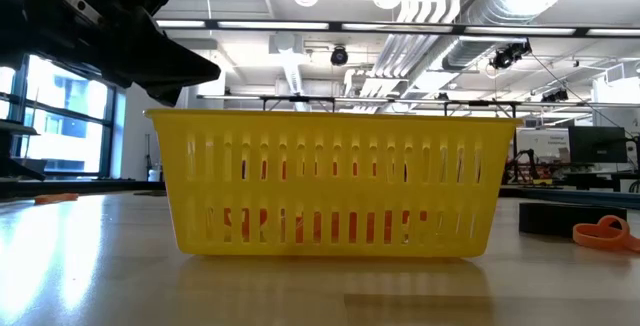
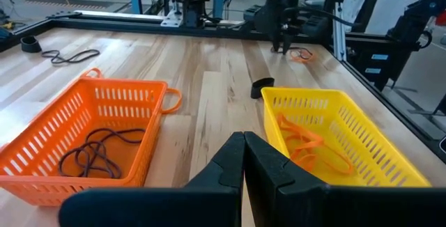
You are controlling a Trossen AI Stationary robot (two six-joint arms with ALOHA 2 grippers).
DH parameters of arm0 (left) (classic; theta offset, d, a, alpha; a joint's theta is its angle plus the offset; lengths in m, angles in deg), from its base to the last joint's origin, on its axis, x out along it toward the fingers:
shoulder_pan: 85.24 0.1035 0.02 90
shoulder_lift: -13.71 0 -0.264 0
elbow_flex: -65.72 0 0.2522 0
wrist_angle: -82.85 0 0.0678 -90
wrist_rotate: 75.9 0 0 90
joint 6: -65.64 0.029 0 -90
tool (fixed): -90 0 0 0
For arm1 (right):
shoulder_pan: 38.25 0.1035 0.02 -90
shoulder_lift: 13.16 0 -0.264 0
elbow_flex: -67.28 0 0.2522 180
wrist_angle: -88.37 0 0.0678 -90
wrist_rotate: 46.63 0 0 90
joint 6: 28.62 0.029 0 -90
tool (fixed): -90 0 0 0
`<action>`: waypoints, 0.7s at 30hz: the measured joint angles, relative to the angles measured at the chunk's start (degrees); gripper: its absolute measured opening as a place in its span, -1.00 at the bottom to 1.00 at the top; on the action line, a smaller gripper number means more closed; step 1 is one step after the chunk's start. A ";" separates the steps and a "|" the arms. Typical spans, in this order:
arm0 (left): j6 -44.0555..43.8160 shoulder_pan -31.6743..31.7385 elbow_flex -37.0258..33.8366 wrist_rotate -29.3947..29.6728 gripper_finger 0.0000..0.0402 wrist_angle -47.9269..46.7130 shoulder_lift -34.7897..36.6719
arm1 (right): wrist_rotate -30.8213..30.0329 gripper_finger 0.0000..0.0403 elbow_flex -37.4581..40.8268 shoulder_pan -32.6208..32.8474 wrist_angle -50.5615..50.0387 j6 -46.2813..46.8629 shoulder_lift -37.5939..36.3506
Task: Sort rubber bands into baskets
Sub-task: Put the purple rubber band into the orange bin
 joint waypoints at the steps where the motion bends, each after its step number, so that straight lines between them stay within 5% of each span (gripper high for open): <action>1: 0.08 0.00 0.00 0.00 -1.00 0.02 0.00 | 0.33 -0.71 -0.01 0.00 0.16 0.00 0.02; 5: 0.36 0.00 0.00 0.00 -1.00 0.01 0.00 | 0.41 -0.97 -1.92 0.07 -2.68 -1.63 0.30; 21: 0.24 0.00 0.00 0.01 -1.00 0.07 -0.01 | -13.30 -1.00 -26.93 -0.11 -39.87 -2.35 0.24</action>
